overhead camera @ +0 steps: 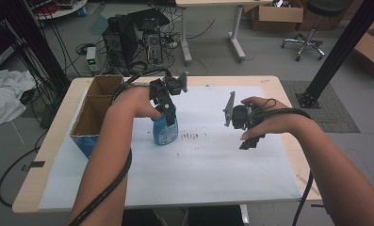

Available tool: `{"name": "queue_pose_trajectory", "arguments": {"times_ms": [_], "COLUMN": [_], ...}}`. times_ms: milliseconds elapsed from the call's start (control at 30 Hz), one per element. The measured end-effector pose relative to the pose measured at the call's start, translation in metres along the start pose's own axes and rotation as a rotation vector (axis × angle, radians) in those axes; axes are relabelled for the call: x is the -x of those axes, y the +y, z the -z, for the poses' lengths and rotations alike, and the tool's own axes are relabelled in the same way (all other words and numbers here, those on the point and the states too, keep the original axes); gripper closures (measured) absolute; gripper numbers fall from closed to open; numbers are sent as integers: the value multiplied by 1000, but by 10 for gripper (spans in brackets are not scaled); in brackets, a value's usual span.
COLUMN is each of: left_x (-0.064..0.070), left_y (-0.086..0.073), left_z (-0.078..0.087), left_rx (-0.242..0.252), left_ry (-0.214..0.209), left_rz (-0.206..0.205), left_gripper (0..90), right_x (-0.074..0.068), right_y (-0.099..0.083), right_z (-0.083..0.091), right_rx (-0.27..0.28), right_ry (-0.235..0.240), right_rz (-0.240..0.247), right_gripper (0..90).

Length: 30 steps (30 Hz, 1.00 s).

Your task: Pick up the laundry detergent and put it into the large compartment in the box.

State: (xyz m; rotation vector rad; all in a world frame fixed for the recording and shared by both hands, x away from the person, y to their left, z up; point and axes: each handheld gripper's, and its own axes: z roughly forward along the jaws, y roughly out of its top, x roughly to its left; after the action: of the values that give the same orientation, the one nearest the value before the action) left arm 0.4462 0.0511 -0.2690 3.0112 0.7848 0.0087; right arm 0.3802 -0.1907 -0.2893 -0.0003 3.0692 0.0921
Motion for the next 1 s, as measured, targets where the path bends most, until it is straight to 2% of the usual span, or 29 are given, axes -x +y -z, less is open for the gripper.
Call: {"name": "queue_pose_trajectory", "arguments": {"times_ms": [200, 300, 667, 1000], "left_x": [-5, -6, -9, -9], "left_y": [1, 2, 1, 1], "left_z": [-10, -14, -26, -27], "left_rx": [10, 14, 39, 45], "left_ry": [-10, -10, -3, -1], "left_rz": [25, 17, 24, 18], "left_gripper": [2, 2, 2, 40], "right_x": [0, 0, 0, 1], "right_y": [1, 1, 1, 3], "right_z": [-1, -3, -3, -6], "right_rx": [-4, -3, -7, -10], "right_ry": [-2, -2, -1, 0], "right_rz": [-7, -11, -12, -11], "right_gripper": [160, 160, 160, 160]}}
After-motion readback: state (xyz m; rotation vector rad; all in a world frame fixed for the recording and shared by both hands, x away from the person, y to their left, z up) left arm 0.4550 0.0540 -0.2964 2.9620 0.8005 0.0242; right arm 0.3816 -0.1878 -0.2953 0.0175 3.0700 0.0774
